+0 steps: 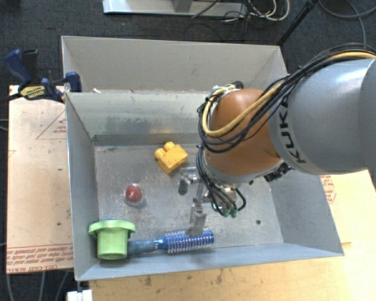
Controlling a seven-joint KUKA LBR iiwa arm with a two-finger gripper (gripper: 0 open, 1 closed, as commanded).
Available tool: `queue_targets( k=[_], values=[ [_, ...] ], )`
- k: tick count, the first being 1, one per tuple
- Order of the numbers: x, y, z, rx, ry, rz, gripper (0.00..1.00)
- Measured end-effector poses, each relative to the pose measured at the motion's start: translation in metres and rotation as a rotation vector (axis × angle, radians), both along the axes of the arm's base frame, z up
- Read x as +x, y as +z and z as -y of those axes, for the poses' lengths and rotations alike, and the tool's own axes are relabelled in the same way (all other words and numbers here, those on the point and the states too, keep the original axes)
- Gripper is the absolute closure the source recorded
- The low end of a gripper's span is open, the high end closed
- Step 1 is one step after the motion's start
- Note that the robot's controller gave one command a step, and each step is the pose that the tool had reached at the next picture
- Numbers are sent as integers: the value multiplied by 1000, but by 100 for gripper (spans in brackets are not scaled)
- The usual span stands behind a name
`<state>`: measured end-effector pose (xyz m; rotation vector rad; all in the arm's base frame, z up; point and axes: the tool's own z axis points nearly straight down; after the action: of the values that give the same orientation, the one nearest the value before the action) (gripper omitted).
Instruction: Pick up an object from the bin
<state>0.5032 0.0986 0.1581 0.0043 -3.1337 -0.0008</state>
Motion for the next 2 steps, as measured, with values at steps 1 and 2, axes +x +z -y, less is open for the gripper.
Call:
queue_targets(
  k=[1, 2],
  values=[
    [-14, -86, 16, 2, 329, 19, 0],
    [-17, -88, 17, 2, 328, 10, 100]
  ],
)
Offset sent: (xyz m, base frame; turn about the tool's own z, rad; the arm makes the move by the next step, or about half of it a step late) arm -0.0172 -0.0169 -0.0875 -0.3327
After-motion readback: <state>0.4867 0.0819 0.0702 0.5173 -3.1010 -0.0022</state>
